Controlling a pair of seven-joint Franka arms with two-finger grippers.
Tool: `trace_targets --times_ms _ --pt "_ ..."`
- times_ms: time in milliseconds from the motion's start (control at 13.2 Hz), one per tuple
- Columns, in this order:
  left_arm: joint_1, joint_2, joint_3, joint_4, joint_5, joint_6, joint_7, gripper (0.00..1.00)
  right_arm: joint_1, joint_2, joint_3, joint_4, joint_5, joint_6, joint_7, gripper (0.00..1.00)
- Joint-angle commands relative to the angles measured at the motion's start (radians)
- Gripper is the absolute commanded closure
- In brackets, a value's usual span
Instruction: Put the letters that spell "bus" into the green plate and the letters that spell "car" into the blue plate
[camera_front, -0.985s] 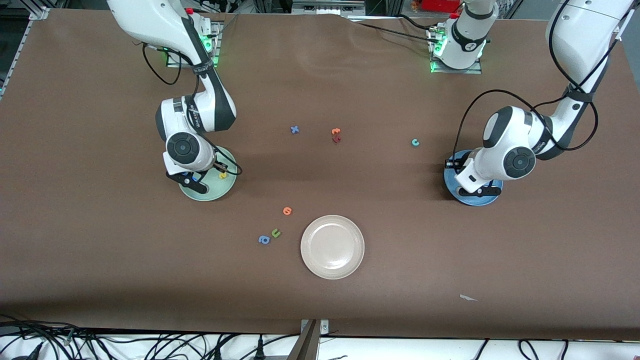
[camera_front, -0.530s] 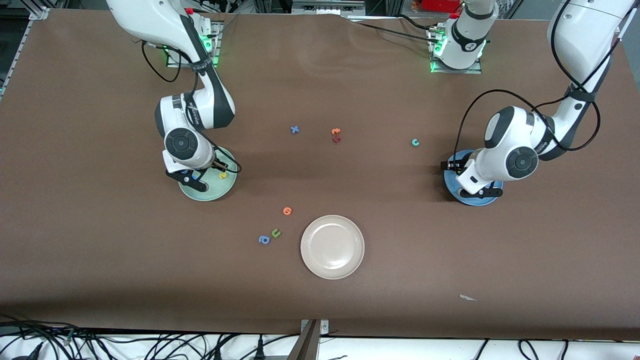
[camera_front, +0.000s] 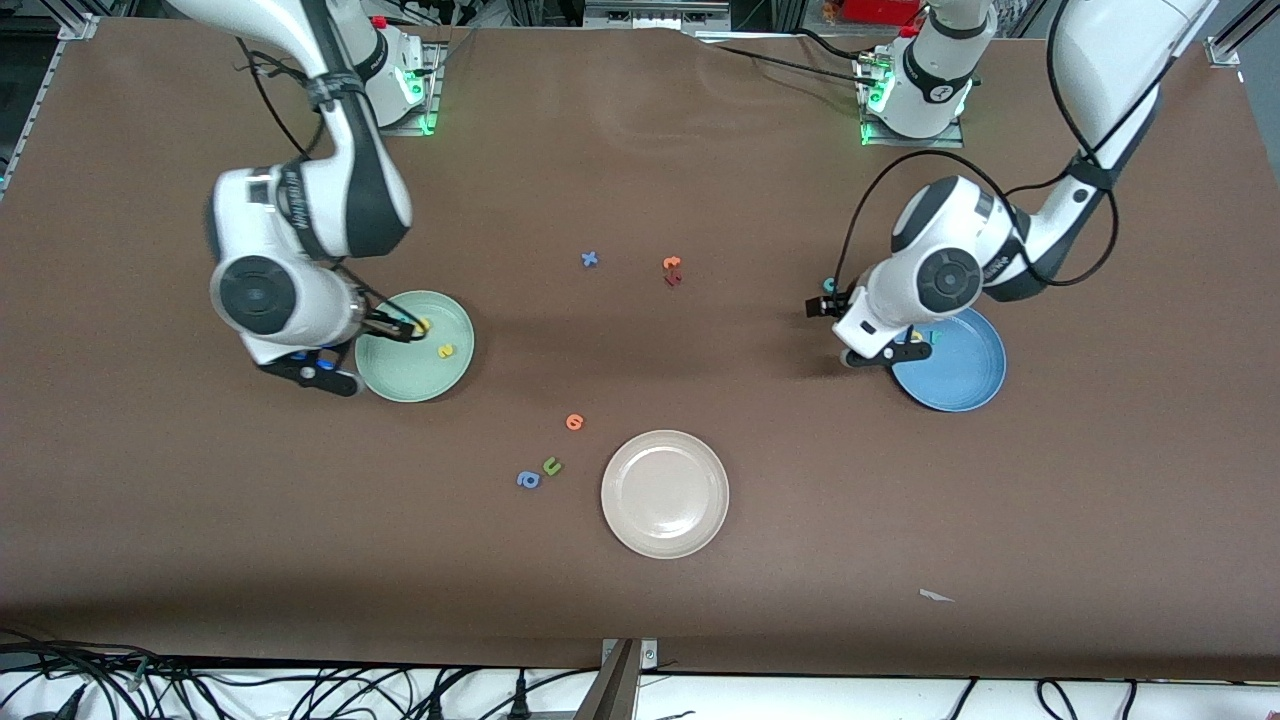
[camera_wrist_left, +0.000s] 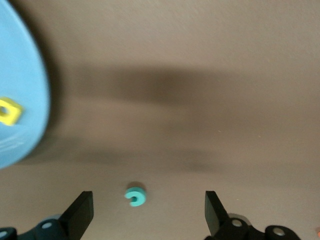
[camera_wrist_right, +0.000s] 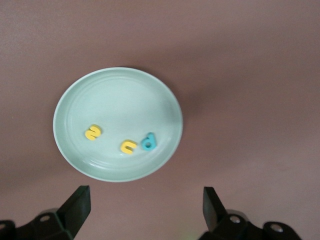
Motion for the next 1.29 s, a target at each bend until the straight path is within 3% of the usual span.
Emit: trace_targets --times_ms 0,152,227,379,455,682,909,985,1212 --pt "0.011 -0.071 -0.004 -0.157 -0.021 0.161 -0.014 0.02 0.004 0.005 -0.108 0.142 0.075 -0.135 -0.205 0.01" --pt "0.008 -0.068 -0.004 -0.182 -0.021 0.164 -0.014 0.05 0.004 0.005 -0.162 0.229 0.103 -0.195 -0.322 0.00" --pt "0.006 -0.066 -0.004 -0.199 -0.021 0.165 -0.014 0.06 0.006 0.005 -0.162 0.251 0.100 -0.205 -0.343 0.00" --pt "0.006 -0.062 -0.004 -0.210 -0.015 0.168 -0.014 0.08 -0.002 -0.086 -0.140 0.260 0.090 -0.196 -0.338 0.00" --pt "0.005 -0.057 -0.004 -0.211 -0.015 0.169 -0.014 0.10 -0.040 -0.120 -0.095 0.257 0.090 -0.188 -0.339 0.00" --pt "0.006 -0.045 -0.003 -0.234 -0.011 0.181 -0.025 0.13 -0.282 -0.178 0.150 0.230 0.049 -0.203 -0.345 0.00" --pt "0.009 -0.031 0.000 -0.243 -0.011 0.227 -0.026 0.14 -0.417 -0.226 0.345 0.184 -0.102 -0.186 -0.344 0.00" --pt "0.009 -0.029 0.002 -0.243 -0.011 0.229 -0.026 0.15 -0.471 -0.244 0.402 0.150 -0.113 -0.180 -0.345 0.00" --pt "0.011 -0.020 0.010 -0.243 -0.011 0.227 -0.028 0.18 -0.548 -0.371 0.464 -0.055 -0.137 -0.002 -0.345 0.00"
